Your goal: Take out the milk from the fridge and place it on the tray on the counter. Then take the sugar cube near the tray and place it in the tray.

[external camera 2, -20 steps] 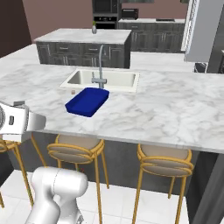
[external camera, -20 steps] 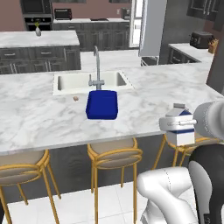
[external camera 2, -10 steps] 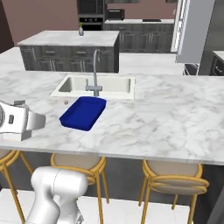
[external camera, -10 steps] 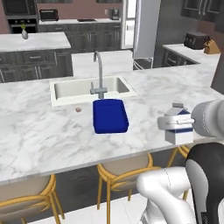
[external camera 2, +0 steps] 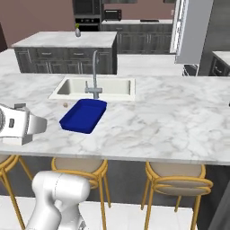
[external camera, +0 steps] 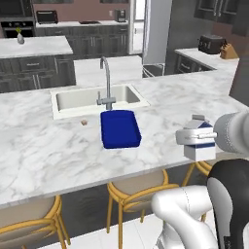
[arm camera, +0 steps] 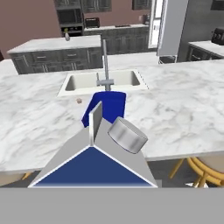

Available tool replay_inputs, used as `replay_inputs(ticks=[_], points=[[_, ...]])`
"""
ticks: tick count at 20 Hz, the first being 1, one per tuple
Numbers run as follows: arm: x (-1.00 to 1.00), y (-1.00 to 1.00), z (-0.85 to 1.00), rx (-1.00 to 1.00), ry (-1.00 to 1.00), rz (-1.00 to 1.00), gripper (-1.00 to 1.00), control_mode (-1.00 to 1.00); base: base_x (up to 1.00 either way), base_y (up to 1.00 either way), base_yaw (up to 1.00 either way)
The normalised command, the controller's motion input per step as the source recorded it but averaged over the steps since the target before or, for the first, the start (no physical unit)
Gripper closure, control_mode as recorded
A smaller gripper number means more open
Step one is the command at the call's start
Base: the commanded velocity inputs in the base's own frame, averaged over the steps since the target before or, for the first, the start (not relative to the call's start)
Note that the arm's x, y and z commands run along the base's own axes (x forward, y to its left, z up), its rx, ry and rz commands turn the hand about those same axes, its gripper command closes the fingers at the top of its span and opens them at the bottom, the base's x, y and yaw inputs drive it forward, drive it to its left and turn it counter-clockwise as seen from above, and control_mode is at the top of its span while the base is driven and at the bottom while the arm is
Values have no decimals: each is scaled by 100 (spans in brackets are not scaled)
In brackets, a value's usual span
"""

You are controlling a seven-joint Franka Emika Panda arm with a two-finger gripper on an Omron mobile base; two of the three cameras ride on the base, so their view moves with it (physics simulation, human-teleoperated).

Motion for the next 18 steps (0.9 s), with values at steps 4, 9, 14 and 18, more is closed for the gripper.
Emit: replay_inputs(ticks=[4,9,14,18], points=[[0,0,0,0,0,0,100,100,100,4,35],[0,0,0,0,0,0,100,100,89,-1,36],[0,0,0,0,0,0,100,100,55,-1,13],[0,0,0,0,0,0,100,100,71,0,8]])
